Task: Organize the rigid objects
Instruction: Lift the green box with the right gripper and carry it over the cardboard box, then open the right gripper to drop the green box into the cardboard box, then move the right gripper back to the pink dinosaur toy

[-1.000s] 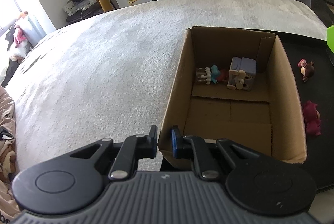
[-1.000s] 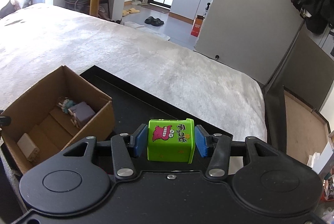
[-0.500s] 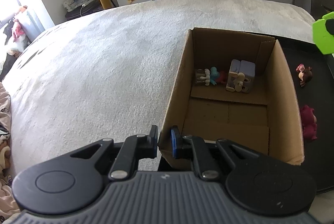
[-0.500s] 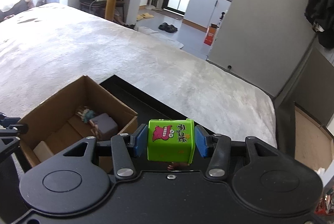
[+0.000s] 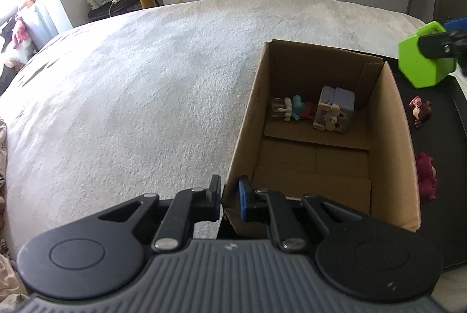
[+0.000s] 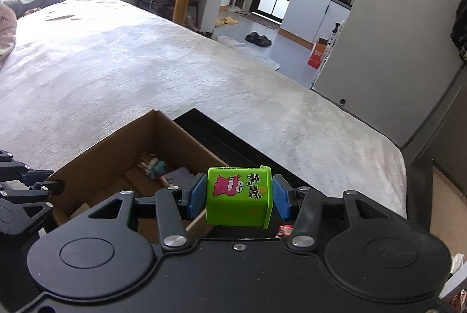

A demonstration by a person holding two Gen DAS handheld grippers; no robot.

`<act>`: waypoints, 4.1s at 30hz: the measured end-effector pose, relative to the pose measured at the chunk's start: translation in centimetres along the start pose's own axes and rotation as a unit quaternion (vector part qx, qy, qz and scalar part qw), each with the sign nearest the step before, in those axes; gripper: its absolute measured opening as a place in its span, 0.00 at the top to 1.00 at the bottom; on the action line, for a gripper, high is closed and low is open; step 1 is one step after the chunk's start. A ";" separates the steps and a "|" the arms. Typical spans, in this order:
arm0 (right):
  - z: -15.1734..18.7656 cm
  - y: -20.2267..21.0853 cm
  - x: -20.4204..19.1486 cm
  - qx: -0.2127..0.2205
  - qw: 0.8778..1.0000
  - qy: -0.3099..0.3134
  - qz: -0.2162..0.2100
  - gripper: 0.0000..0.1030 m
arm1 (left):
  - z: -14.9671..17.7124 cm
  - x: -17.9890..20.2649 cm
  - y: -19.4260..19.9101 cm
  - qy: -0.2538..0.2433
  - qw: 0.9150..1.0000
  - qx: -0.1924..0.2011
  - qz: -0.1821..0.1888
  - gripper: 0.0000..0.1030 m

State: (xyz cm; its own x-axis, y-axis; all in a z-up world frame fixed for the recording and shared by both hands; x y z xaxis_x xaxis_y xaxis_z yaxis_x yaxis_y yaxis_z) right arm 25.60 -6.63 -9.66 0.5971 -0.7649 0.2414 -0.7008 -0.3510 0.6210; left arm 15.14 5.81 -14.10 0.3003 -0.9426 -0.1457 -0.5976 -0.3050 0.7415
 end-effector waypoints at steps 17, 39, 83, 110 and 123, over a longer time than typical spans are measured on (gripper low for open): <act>-1.4 0.1 -5.1 -0.008 0.997 0.053 -0.054 0.53 | -0.1 -1.0 -0.3 0.025 0.999 -0.005 0.020 0.90; -3.4 -1.3 -8.1 -0.011 0.993 0.066 -0.094 0.53 | 0.0 -1.7 -0.3 0.041 0.999 -0.007 0.034 0.90; 3.0 1.6 -1.5 -0.017 0.999 -0.005 -0.048 0.37 | -0.1 0.6 0.0 -0.013 1.000 -0.005 -0.010 0.89; 9.7 2.6 3.3 -0.043 0.992 -0.105 -0.047 0.34 | -0.1 2.2 -0.3 -0.059 0.997 -0.005 -0.051 0.88; 11.8 0.0 3.1 -0.085 0.981 -0.162 -0.070 0.33 | 0.0 2.8 -0.4 -0.074 0.995 -0.003 -0.060 0.88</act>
State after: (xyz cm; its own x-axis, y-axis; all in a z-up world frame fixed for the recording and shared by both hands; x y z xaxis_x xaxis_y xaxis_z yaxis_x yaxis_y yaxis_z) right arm 22.83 -15.37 -17.73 0.5081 -0.8570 -0.0863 -0.5293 -0.3897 0.7536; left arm 16.21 3.30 -14.81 0.2564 -0.9095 -0.3272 -0.5594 -0.4157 0.7171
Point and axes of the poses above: each gripper's, at about its wrist camera, not at the fingertips, and y roughly against the way its jaws point, x to its right, z to its underside, the point moved 1 cm from there along -y, roughly the way its jaws point, and after that the axes turned 4 degrees about x, right-handed, at the moved point
